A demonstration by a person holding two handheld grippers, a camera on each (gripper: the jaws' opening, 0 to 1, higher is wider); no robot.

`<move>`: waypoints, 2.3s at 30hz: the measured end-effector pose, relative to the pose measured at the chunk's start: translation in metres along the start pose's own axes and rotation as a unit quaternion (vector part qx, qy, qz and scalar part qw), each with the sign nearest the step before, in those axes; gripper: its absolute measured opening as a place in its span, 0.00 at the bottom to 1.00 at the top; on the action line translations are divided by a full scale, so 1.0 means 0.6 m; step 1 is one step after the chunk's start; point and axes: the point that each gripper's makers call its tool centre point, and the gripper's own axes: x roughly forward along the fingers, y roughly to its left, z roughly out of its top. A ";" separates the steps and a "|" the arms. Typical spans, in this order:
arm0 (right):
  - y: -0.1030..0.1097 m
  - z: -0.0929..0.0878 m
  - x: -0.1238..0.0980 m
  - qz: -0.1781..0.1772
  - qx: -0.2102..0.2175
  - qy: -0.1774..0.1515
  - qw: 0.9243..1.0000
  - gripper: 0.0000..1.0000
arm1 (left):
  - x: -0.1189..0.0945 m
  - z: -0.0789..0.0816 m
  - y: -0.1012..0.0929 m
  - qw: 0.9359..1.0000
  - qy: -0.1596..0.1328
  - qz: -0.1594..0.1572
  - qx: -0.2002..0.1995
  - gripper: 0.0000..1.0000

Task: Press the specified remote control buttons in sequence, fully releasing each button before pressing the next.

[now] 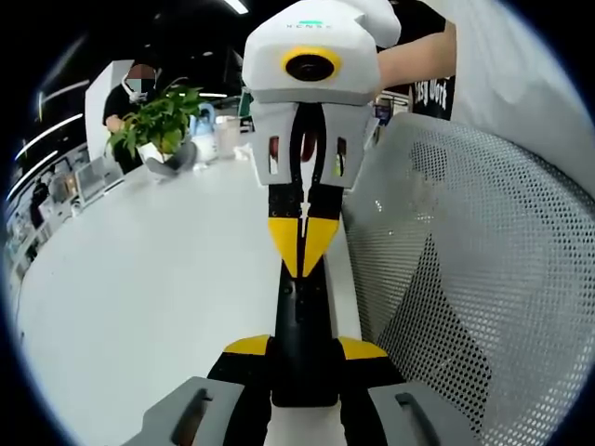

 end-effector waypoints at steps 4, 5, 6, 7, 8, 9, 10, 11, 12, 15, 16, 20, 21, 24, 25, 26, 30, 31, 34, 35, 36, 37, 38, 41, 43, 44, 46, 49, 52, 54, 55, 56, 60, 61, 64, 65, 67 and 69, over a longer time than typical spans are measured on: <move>0.001 -0.001 0.000 0.002 -0.001 0.004 1.000 0.00 | 0.000 0.000 0.000 1.000 0.000 0.000 0.000 0.26; 0.001 -0.001 -0.001 0.003 -0.002 0.004 1.000 0.00 | 0.000 0.000 0.000 1.000 0.000 0.000 0.000 0.26; 0.002 -0.001 -0.001 0.005 -0.004 0.005 1.000 0.00 | 0.000 0.000 0.000 1.000 0.000 0.000 0.000 0.26; 0.002 -0.001 -0.001 0.006 -0.004 0.006 1.000 0.00 | 0.000 0.000 0.000 1.000 0.000 0.000 0.000 0.26; 0.002 -0.001 -0.001 0.006 -0.005 0.007 1.000 0.00 | 0.000 0.000 0.000 1.000 0.000 0.000 0.000 0.26; 0.002 -0.001 -0.001 0.006 -0.006 0.007 1.000 0.00 | 0.000 0.000 0.000 1.000 0.000 0.000 0.000 0.26; 0.002 -0.002 -0.001 0.006 -0.006 0.008 1.000 0.00 | 0.000 0.000 0.000 1.000 0.000 0.000 0.000 0.26; 0.002 -0.002 -0.001 0.006 -0.006 0.009 1.000 0.01 | 0.000 0.000 0.000 1.000 0.000 0.000 0.000 0.26; 0.001 -0.003 -0.002 0.003 -0.007 0.012 1.000 0.02 | 0.000 0.000 0.000 1.000 0.000 0.000 0.000 0.26; 0.000 -0.006 -0.002 0.003 -0.010 0.016 1.000 0.03 | 0.000 0.001 -0.001 1.000 0.001 0.000 0.000 0.26; 0.000 -0.006 -0.002 0.004 -0.007 0.016 1.000 0.03 | 0.000 0.001 0.000 1.000 0.001 0.001 0.000 0.26; 0.004 -0.004 -0.002 0.011 -0.005 0.016 1.000 0.04 | 0.000 0.001 0.000 1.000 0.001 0.001 -0.001 0.26; 0.003 -0.005 -0.002 0.010 -0.007 0.019 1.000 0.04 | 0.000 0.001 -0.001 1.000 0.001 0.001 -0.001 0.26; 0.002 -0.005 0.000 0.005 -0.020 0.026 0.999 0.02 | 0.000 0.001 -0.001 1.000 0.001 0.001 0.000 0.26; 0.002 -0.005 0.000 0.004 -0.021 0.028 0.999 0.02 | 0.000 0.001 -0.001 1.000 0.001 0.001 0.000 0.26; 0.001 -0.005 0.000 0.004 -0.022 0.031 0.999 0.02 | 0.000 0.001 -0.001 1.000 0.000 0.001 -0.001 0.26; 0.002 -0.006 0.001 0.001 -0.029 0.034 0.999 0.03 | 0.000 0.001 -0.001 1.000 0.000 0.000 0.000 0.26; 0.001 -0.006 0.001 0.001 -0.017 0.034 0.999 0.03 | 0.000 0.001 -0.001 1.000 0.000 0.000 0.000 0.26; -0.001 -0.005 0.002 0.006 -0.008 0.039 0.999 0.03 | 0.001 0.001 0.000 1.000 -0.001 -0.001 0.000 0.26; 0.000 -0.006 0.003 0.008 -0.010 0.042 0.999 0.03 | 0.001 0.000 0.000 1.000 -0.001 -0.001 0.000 0.26; 0.000 -0.006 0.003 0.011 -0.012 0.045 0.999 0.03 | 0.001 0.000 0.000 1.000 -0.001 -0.002 0.000 0.26; 0.000 -0.006 0.004 0.013 -0.012 0.048 0.999 0.03 | 0.001 0.001 0.000 1.000 -0.002 -0.002 0.000 0.26; 0.001 -0.007 0.004 0.014 -0.015 0.051 0.998 0.03 | 0.001 0.000 0.000 1.000 -0.002 -0.002 0.000 0.26; 0.000 -0.006 0.005 0.014 -0.016 0.061 0.998 0.03 | 0.001 0.001 0.000 1.000 -0.001 -0.003 0.001 0.26; -0.001 -0.006 0.005 0.017 0.025 0.047 0.998 0.03 | 0.001 0.000 0.000 1.000 0.000 -0.004 0.002 0.26; -0.002 -0.008 0.003 0.015 0.013 0.045 0.999 0.03 | 0.001 0.000 -0.001 1.000 0.000 -0.004 0.002 0.26; -0.001 -0.008 0.002 0.014 0.012 0.035 0.999 0.03 | 0.001 0.000 -0.001 1.000 0.000 -0.003 0.002 0.26; -0.001 -0.006 0.002 0.017 0.015 0.031 0.999 0.03 | 0.001 0.001 0.000 1.000 -0.001 -0.002 0.001 0.26; 0.000 -0.005 0.002 0.019 0.004 0.037 0.999 0.03 | 0.001 0.001 0.000 1.000 -0.002 -0.001 0.000 0.26; 0.000 -0.005 0.001 0.018 0.002 0.039 0.999 0.03 | 0.001 0.000 0.000 1.000 -0.003 -0.001 -0.001 0.26; 0.000 -0.005 0.001 0.018 0.002 0.038 0.999 0.03 | 0.001 0.000 0.001 1.000 -0.003 -0.001 -0.001 0.26; 0.000 -0.005 0.000 0.017 0.005 0.036 0.999 0.03 | 0.001 0.000 0.001 1.000 -0.003 -0.001 -0.001 0.26; 0.009 -0.006 -0.002 0.026 0.020 0.028 0.999 0.09 | 0.001 0.000 0.000 1.000 -0.004 -0.001 -0.001 0.26; 0.008 -0.007 -0.002 0.021 0.014 0.027 0.999 0.08 | 0.001 0.000 0.000 1.000 -0.004 -0.001 -0.001 0.26; 0.004 -0.009 -0.002 0.013 0.009 0.031 0.999 0.07 | 0.001 0.000 0.000 1.000 -0.004 0.000 -0.001 0.26; 0.004 -0.009 -0.002 0.013 0.015 0.030 0.999 0.07 | 0.001 0.000 0.001 1.000 -0.004 0.000 -0.001 0.26; 0.003 -0.009 -0.002 0.012 0.021 0.029 0.999 0.06 | 0.001 0.000 0.001 1.000 -0.004 -0.001 -0.001 0.26; 0.002 -0.010 -0.002 0.011 0.014 0.031 0.999 0.06 | 0.001 0.000 0.001 1.000 -0.004 0.000 -0.001 0.26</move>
